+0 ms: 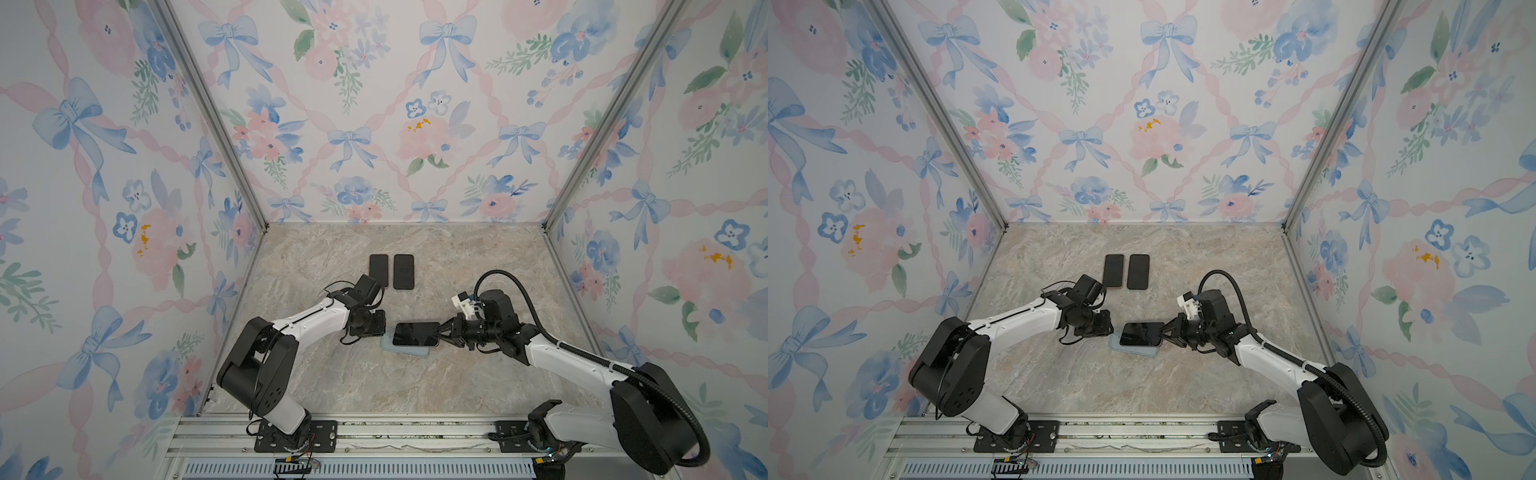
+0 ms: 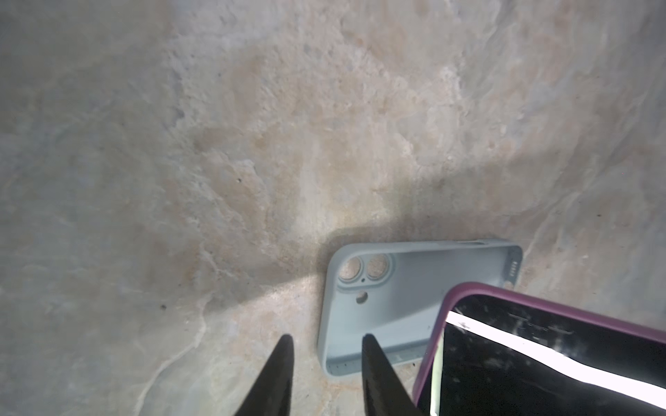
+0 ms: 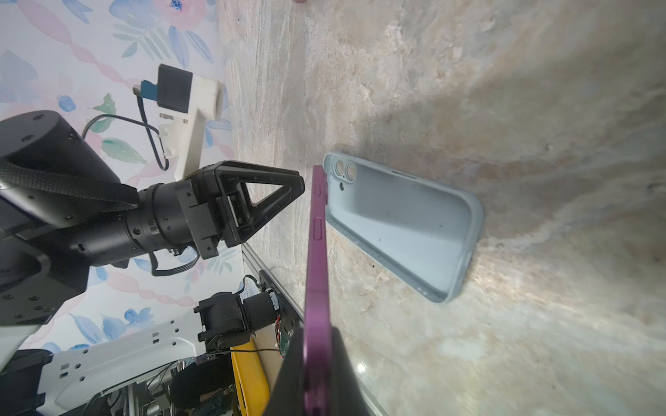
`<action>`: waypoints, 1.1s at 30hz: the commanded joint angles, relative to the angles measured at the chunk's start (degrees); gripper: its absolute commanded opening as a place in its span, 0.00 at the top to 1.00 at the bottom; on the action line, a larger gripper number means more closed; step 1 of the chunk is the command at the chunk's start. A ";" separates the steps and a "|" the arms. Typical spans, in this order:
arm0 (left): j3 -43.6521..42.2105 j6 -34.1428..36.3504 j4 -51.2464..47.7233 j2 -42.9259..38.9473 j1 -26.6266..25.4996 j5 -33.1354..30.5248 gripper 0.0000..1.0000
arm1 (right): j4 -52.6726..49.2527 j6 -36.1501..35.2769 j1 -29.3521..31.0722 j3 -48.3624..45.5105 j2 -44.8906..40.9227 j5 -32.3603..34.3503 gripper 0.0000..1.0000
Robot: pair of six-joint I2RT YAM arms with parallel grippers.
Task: Put the phone into the phone case
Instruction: 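Insert the phone edge into the case with the right gripper while the left holds it, then press the phone down into the pale blue case with both grippers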
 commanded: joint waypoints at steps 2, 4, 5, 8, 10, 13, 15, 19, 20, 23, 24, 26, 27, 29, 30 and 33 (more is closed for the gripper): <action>-3.17 -1.35 9.01 -0.87 2.73 11.23 0.60 | 4.05 -1.35 0.12 2.42 2.44 -3.02 1.00; -3.49 -1.34 9.85 -0.04 2.82 12.23 0.59 | 4.31 -1.72 0.12 2.68 3.58 -3.29 1.00; -3.77 -1.54 10.45 0.38 2.89 12.73 0.58 | 4.40 -1.89 0.05 2.84 4.27 -3.52 1.00; -4.29 -1.44 11.15 1.51 3.13 13.37 0.56 | 5.29 -2.20 -0.09 2.95 6.09 -3.98 1.00; -4.61 -1.39 11.60 1.88 3.51 13.94 0.55 | 6.16 -2.07 -0.12 2.87 7.34 -4.53 1.00; -5.31 -1.52 12.54 2.10 3.87 14.34 0.54 | 7.57 -1.69 -0.09 2.44 8.75 -5.03 1.00; -5.90 -1.61 13.16 2.47 3.88 14.76 0.54 | 7.56 -1.93 -0.28 2.25 9.32 -5.03 1.00; -7.11 -1.96 14.56 3.37 3.95 15.47 0.54 | 7.35 -2.49 -0.81 2.46 10.23 -5.04 1.00; -7.36 -2.04 14.78 3.57 3.88 15.65 0.53 | 7.34 -2.61 -1.01 2.40 10.47 -5.04 1.00; -7.80 -2.15 15.38 3.98 3.96 15.92 0.53 | 7.25 -3.03 -1.58 2.47 11.33 -5.04 1.00; -7.91 -2.24 15.58 4.10 3.90 16.01 0.53 | 7.13 -3.20 -1.68 2.55 11.64 -5.04 1.00; -8.22 -2.32 15.86 4.19 3.88 16.10 0.53 | 7.21 -3.12 -1.73 2.61 12.26 -5.03 1.00; -8.33 -2.45 16.08 4.17 3.84 16.23 0.53 | 7.31 -3.06 -1.76 2.56 12.57 -5.01 1.00; -8.53 -2.54 16.46 4.24 3.91 16.37 0.53 | 7.40 -3.21 -1.75 2.63 13.06 -6.91 1.00; -8.53 -2.56 16.75 4.33 3.87 16.52 0.53 | 7.42 -3.21 -1.73 2.61 13.37 -7.06 1.00; -8.53 -2.67 17.19 4.61 3.90 16.71 0.53 | 7.96 -3.02 -1.64 2.33 14.53 -7.23 1.00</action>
